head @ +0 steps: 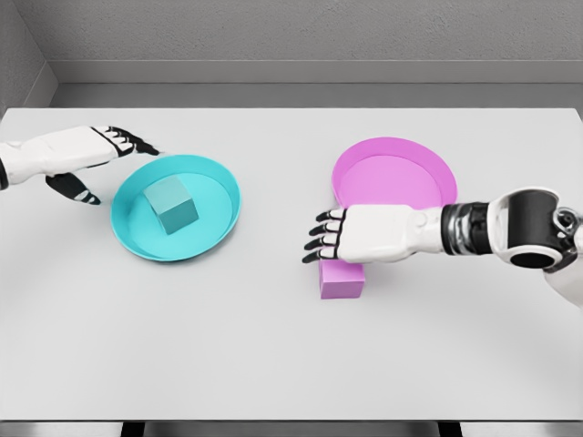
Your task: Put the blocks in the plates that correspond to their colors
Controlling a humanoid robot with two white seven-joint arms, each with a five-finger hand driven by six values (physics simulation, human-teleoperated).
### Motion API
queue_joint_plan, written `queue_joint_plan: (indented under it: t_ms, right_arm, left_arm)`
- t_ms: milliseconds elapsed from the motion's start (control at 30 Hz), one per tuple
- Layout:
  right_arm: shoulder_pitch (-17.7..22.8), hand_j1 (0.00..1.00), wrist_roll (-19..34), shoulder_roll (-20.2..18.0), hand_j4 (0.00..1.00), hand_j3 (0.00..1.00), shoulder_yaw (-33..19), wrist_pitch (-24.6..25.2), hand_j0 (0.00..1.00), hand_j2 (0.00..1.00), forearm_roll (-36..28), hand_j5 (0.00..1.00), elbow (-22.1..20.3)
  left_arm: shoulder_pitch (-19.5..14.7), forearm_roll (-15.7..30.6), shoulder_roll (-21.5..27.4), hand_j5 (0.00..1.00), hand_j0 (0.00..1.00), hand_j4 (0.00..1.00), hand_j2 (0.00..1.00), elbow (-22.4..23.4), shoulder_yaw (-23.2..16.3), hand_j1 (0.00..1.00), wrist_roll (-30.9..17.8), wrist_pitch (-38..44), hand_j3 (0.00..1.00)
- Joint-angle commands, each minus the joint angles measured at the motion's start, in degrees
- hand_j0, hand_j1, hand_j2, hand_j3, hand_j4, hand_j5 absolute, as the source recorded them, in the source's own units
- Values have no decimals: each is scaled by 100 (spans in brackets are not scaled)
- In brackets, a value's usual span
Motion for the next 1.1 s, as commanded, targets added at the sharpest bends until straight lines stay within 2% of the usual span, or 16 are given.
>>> queue_joint_plan:
  t_ms: [0, 333, 533, 733, 1067]
  right_arm:
    - [0, 100, -2, -3, 100, 100, 67, 14, 100, 100, 78, 100, -1]
    - [53, 100, -2, 137, 100, 100, 129, 14, 100, 100, 500, 100, -1]
    - [62, 100, -2, 164, 100, 100, 155, 14, 100, 100, 535, 100, -1]
    - [62, 90, -2, 164, 90, 90, 384, 14, 90, 90, 527, 90, -1]
    - [44, 74, -2, 164, 74, 74, 348, 14, 74, 74, 518, 74, 8]
  left_arm:
    - [0, 79, 56, 100, 100, 100, 100, 81, 9, 100, 3, 12, 100]
    - [17, 79, 12, 100, 100, 100, 100, 81, 9, 100, 3, 12, 100]
    - [18, 79, -6, 100, 100, 100, 100, 81, 0, 100, 3, 12, 100]
    - [18, 79, -23, 100, 100, 100, 100, 46, -26, 100, 3, 12, 100]
    - [18, 70, -32, 100, 100, 100, 100, 37, -44, 100, -5, 12, 100]
